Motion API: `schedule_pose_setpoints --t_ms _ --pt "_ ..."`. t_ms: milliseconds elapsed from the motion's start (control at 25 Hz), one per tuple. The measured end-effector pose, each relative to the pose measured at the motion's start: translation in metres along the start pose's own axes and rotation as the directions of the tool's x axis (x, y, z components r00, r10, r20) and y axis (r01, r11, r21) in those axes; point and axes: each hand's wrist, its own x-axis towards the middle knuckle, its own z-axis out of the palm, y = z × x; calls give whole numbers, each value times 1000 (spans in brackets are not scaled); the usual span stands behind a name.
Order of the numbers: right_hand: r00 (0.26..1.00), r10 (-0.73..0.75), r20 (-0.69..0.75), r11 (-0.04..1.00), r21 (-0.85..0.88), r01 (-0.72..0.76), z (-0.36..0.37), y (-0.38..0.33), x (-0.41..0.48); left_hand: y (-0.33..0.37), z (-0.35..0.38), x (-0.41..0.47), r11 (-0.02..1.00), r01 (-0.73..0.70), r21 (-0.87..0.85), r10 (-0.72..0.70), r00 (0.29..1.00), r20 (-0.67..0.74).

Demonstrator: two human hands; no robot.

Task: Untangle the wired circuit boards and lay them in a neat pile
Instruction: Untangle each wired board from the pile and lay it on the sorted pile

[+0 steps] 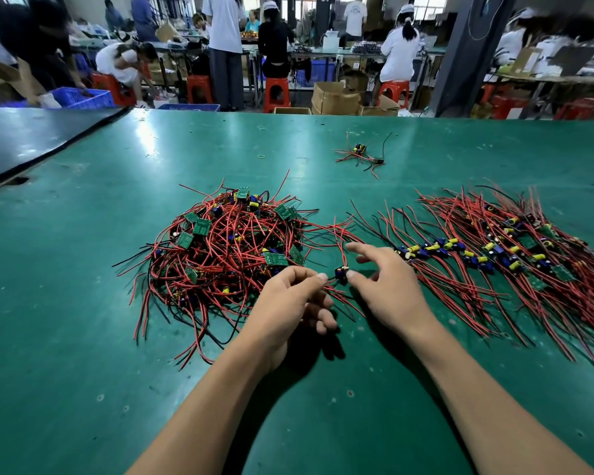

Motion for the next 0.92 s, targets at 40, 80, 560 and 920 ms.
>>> schedule_pose_setpoints --t_ms 40,80,560,920 --pt "996 -58 63 990 -122 65 0 1 -1 -1 0 1 1000 -10 0 10 1000 6" --pt "988 -101 118 971 -204 123 2 2 -2 -2 0 1 1000 -17 -3 17 1000 14" --pt "948 -99 -304 739 615 274 -4 -18 -3 -2 -1 4 998 -20 -67 21 1000 23" --pt "999 32 0 367 930 -11 -21 -40 -7 -4 -1 8 997 -10 -82 9 1000 -5"
